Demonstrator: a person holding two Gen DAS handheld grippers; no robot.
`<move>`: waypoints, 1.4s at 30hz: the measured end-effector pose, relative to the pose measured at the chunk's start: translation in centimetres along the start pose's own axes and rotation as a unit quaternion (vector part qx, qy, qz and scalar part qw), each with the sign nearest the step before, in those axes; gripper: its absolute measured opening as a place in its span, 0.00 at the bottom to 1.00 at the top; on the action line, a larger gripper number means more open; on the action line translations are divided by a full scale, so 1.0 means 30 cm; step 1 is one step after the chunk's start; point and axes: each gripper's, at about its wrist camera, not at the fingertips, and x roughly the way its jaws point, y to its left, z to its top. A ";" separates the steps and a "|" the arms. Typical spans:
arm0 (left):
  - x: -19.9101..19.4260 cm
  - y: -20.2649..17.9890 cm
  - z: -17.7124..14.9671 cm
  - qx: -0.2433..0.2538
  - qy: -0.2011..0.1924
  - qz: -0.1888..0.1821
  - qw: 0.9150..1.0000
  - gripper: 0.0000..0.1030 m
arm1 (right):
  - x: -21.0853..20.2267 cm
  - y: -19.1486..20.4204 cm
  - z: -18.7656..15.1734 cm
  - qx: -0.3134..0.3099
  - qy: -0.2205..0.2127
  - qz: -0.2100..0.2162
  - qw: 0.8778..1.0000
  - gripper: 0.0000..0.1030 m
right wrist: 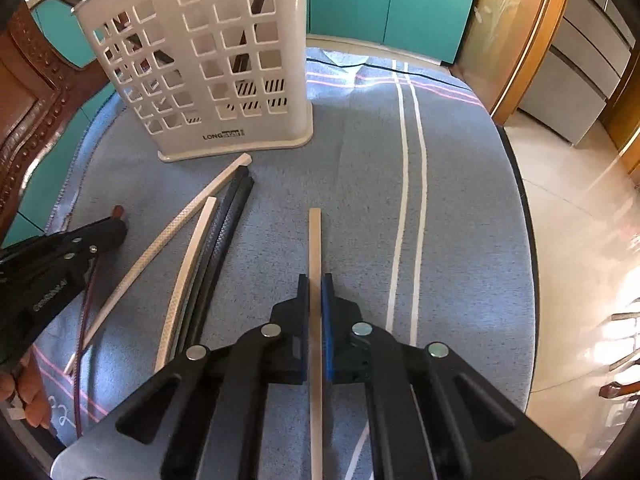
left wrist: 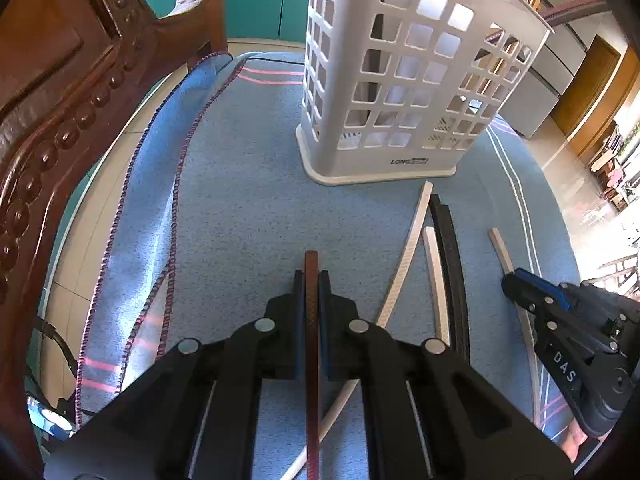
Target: Organize utensils
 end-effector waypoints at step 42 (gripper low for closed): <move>-0.126 0.006 -0.001 0.004 -0.054 -0.033 0.998 0.07 | -0.081 0.013 0.020 0.019 -0.046 0.065 0.997 0.06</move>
